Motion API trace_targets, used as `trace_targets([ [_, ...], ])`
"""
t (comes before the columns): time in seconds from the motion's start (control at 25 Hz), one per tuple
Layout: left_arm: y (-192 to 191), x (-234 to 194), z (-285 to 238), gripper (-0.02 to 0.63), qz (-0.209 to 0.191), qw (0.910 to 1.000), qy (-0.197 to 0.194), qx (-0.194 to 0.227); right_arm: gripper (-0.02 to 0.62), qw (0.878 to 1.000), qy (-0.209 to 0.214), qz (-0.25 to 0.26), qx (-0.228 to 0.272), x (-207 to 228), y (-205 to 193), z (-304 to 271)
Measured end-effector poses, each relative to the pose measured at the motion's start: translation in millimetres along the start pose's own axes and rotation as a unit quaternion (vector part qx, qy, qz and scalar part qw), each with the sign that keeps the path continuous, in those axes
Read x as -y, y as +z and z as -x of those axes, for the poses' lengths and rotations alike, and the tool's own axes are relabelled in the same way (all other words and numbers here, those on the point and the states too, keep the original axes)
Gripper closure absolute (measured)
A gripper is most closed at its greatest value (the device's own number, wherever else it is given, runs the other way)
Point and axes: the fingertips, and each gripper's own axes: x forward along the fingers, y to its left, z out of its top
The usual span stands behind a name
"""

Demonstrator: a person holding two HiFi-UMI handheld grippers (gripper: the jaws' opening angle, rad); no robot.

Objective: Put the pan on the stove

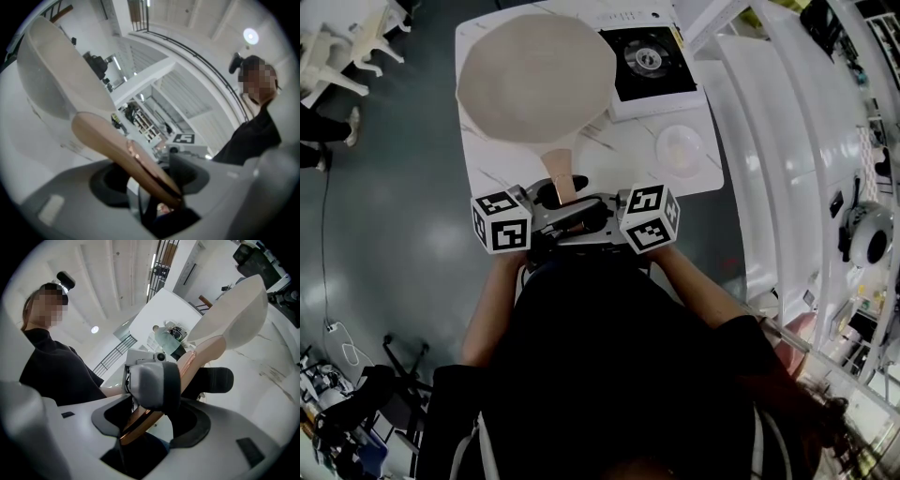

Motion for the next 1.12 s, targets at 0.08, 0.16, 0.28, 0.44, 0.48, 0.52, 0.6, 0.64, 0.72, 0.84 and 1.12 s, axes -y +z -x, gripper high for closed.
trace_targets([
  [0.08,3.0,3.2,-0.8,0.355,0.000,1.0000,-0.002,0.001,0.360,1.000,0.000,0.000,0.002,-2.8,3.0,1.8],
  [0.16,5.9,6.2,-2.7,0.354,-0.002,1.0000,-0.004,0.001,0.360,1.000,-0.001,0.001,0.004,-5.1,5.6,4.7],
  [0.28,10.1,10.2,-6.4,0.354,-0.004,1.0000,-0.005,0.002,0.360,1.000,-0.003,0.006,0.003,-7.7,8.8,9.5],
  [0.44,13.9,13.7,-10.9,0.354,-0.006,1.0000,-0.005,0.003,0.360,1.000,-0.001,0.010,0.006,-10.0,12.1,15.2],
  [0.48,15.1,14.7,-11.5,0.353,-0.007,1.0000,-0.004,0.002,0.360,1.000,0.000,0.011,0.008,-10.8,13.2,16.1],
  [0.52,16.2,15.7,-11.7,0.353,-0.009,1.0000,-0.004,0.001,0.359,1.000,0.000,0.012,0.008,-11.5,14.2,16.5],
  [0.6,17.2,17.2,-11.6,0.351,-0.012,0.9999,-0.003,0.000,0.360,1.000,-0.001,0.014,0.007,-13.0,15.2,16.7],
  [0.64,17.6,18.0,-11.5,0.351,-0.013,0.9999,-0.003,0.000,0.360,1.000,-0.001,0.016,0.007,-13.7,15.7,16.8],
  [0.72,19.2,19.9,-11.4,0.351,-0.013,0.9999,-0.004,0.000,0.360,1.000,-0.001,0.016,0.009,-15.4,17.3,17.4],
  [0.84,21.5,22.9,-12.0,0.351,-0.013,0.9999,-0.006,-0.003,0.359,1.000,-0.003,0.017,0.014,-17.9,20.2,18.8],
  [1.12,27.0,29.3,-23.9,0.351,-0.021,0.9993,-0.022,-0.021,0.359,0.999,-0.017,0.019,0.035,-18.5,27.0,30.0],
])
